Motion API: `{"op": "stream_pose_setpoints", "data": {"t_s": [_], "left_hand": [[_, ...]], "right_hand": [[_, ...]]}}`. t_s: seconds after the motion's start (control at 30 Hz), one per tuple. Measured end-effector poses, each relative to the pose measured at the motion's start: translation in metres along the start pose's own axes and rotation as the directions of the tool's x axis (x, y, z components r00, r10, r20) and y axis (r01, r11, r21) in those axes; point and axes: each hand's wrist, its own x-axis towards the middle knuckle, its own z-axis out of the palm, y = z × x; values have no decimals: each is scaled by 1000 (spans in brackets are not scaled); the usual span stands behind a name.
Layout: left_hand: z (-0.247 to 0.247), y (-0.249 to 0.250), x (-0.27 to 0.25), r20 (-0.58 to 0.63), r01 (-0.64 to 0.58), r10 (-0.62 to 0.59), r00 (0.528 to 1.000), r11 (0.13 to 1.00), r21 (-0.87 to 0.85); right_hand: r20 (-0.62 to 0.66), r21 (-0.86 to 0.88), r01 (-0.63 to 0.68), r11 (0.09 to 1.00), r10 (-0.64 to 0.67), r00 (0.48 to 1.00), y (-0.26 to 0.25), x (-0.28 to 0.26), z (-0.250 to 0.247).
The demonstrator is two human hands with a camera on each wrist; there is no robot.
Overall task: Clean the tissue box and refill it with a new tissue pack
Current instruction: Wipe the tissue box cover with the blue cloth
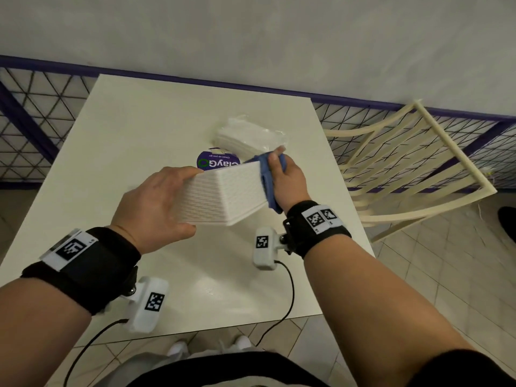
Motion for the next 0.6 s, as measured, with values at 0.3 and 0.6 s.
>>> {"op": "stream_pose_setpoints", "data": {"t_s": [0.3, 0.6], "left_hand": [[46, -18, -4, -125, -90, 120, 985, 970, 225], [107, -26, -9, 82, -186, 167, 983, 890, 417]], "right_hand": [[39, -181, -86, 980, 95, 995, 64, -7, -56], [420, -766, 119, 631, 352, 836, 125, -23, 4]]}}
